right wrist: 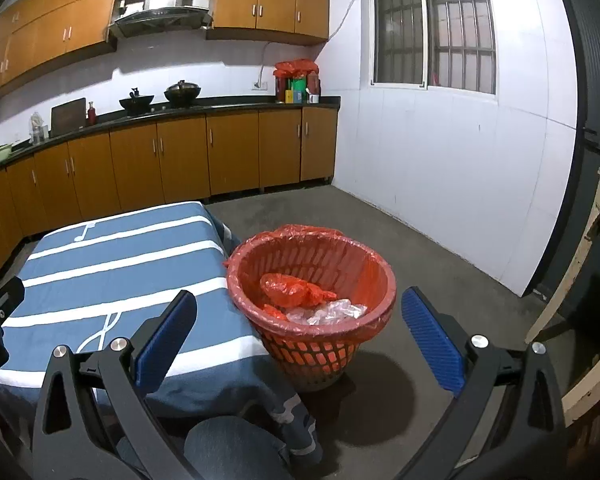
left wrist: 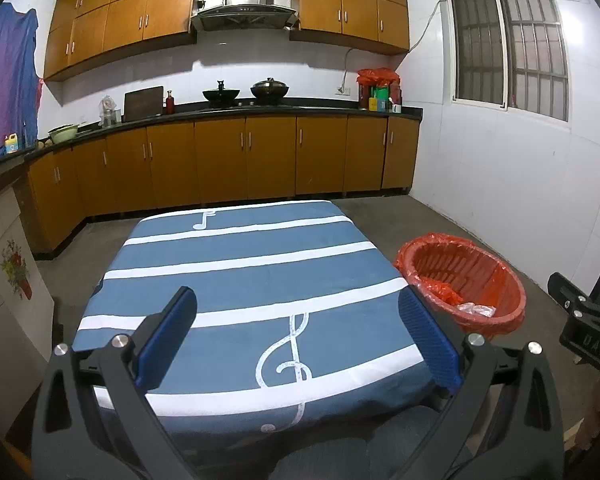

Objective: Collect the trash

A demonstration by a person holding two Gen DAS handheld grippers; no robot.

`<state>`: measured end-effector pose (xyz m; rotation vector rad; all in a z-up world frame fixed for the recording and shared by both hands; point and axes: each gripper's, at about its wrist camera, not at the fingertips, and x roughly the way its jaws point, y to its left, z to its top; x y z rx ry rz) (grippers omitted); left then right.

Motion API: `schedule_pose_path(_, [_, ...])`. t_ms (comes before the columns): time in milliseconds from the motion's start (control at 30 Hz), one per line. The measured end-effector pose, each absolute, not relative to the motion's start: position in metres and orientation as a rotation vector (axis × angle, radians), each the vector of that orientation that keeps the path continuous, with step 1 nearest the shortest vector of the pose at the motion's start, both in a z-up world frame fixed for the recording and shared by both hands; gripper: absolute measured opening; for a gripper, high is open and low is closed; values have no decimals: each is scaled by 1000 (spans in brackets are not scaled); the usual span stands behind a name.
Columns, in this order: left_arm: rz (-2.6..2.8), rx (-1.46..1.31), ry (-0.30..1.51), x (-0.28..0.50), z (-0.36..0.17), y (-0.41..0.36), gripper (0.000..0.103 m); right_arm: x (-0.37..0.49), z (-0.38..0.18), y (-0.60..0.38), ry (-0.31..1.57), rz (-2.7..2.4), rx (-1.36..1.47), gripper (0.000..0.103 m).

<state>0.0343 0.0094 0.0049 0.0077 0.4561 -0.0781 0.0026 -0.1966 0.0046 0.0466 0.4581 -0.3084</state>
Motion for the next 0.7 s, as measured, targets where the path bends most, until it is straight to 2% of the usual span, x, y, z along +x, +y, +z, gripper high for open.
schedule_pose_path(700, [-88,10,469,22,2,4,99,-6,3,-196,474,-306,61,101])
